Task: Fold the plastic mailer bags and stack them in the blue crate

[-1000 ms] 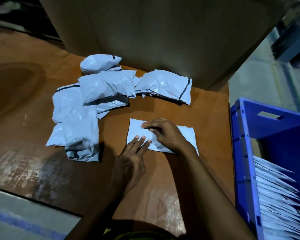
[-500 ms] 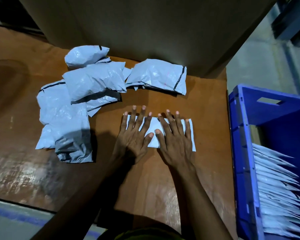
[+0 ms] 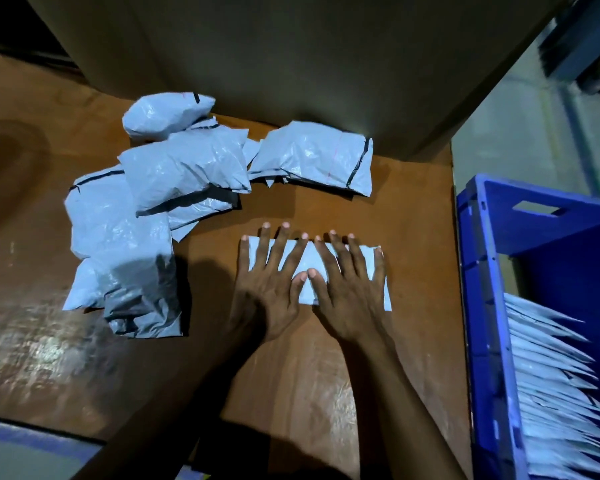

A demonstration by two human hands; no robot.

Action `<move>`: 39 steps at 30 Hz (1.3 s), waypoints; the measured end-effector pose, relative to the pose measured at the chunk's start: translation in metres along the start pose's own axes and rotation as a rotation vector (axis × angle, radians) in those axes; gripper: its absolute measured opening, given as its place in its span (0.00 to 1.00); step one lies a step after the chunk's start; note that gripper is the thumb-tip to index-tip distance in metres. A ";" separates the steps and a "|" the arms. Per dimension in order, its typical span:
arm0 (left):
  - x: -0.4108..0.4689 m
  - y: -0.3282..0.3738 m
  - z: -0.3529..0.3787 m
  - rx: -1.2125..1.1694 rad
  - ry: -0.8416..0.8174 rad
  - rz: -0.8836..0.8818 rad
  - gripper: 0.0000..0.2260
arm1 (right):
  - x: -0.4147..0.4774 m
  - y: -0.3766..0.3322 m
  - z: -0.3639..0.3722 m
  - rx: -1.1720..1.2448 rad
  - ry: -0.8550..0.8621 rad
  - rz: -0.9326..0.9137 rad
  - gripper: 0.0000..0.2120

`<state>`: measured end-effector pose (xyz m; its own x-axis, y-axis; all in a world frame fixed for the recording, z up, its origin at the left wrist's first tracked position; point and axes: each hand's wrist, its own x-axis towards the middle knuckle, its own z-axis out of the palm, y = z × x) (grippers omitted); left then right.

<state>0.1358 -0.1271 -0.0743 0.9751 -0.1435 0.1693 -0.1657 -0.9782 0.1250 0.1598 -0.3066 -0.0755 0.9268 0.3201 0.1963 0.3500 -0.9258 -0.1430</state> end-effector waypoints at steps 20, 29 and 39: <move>0.045 0.004 -0.100 -0.179 0.233 0.112 0.17 | 0.039 0.045 -0.130 0.373 0.030 0.035 0.19; -0.024 0.020 -0.032 -0.335 0.176 0.117 0.20 | -0.042 0.054 -0.058 0.374 0.076 0.073 0.15; 0.009 0.049 -0.025 -0.299 0.191 0.120 0.19 | -0.043 0.007 -0.028 0.243 0.355 0.286 0.05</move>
<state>0.1326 -0.1725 -0.0427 0.9054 -0.1967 0.3763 -0.3409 -0.8649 0.3684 0.1183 -0.3321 -0.0579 0.9017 -0.0660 0.4274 0.1499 -0.8793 -0.4520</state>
